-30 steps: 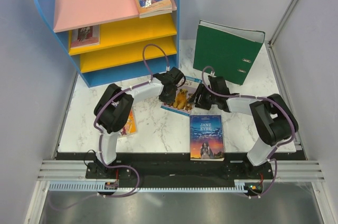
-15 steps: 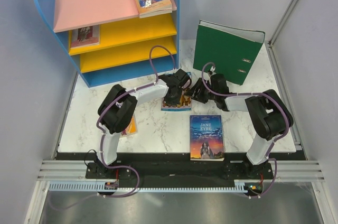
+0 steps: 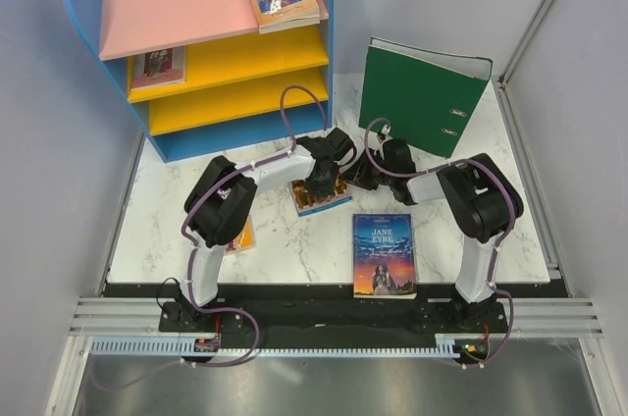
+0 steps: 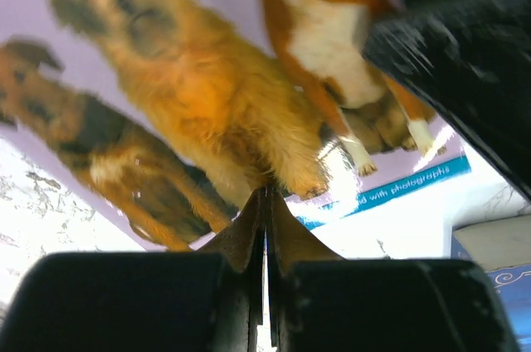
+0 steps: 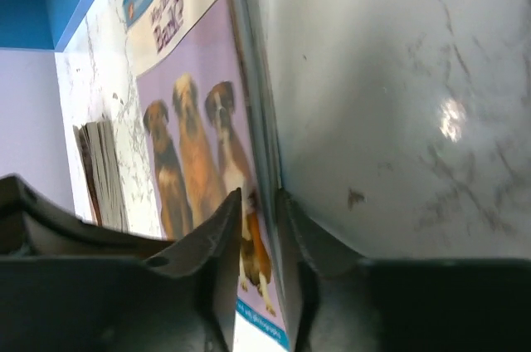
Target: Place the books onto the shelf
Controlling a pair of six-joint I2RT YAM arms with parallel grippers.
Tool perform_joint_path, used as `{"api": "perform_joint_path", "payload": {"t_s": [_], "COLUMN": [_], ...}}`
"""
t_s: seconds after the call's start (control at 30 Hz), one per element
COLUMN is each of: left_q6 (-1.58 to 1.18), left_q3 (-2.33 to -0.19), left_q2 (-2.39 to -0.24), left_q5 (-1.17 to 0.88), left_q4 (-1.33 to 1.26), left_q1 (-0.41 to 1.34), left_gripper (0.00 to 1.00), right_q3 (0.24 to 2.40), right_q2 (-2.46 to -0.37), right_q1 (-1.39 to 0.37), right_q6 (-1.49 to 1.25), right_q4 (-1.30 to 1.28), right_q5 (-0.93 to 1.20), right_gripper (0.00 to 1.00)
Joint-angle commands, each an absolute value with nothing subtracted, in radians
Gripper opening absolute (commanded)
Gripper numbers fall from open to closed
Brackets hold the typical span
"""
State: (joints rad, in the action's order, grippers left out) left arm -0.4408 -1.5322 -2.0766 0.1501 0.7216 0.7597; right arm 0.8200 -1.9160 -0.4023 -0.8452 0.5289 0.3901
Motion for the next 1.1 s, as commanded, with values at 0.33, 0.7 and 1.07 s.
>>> {"api": "perform_joint_path", "payload": {"t_s": [0.33,0.7,1.07], "left_q6": [-0.506,-0.532,-0.535], "left_q3": [-1.474,-1.252,-1.242], "left_q2": [-2.076,-1.787,-1.862], "left_q5": [0.167,0.245,0.230], "left_q4": [0.676,0.684,0.701], "left_q1": [0.779,0.531,0.376], "left_gripper": [0.02,0.02,0.02], "right_q3": [0.927,0.950,0.992], "right_q2": [-2.030,-1.983,-2.055], "right_q1": [-0.505,-0.512,-0.517], "right_q6": [-0.803,-0.626,-0.686], "right_q4": [0.456,0.166,0.201], "right_q5": [0.709,0.655,0.624], "right_gripper": [0.29,0.48,0.52]}}
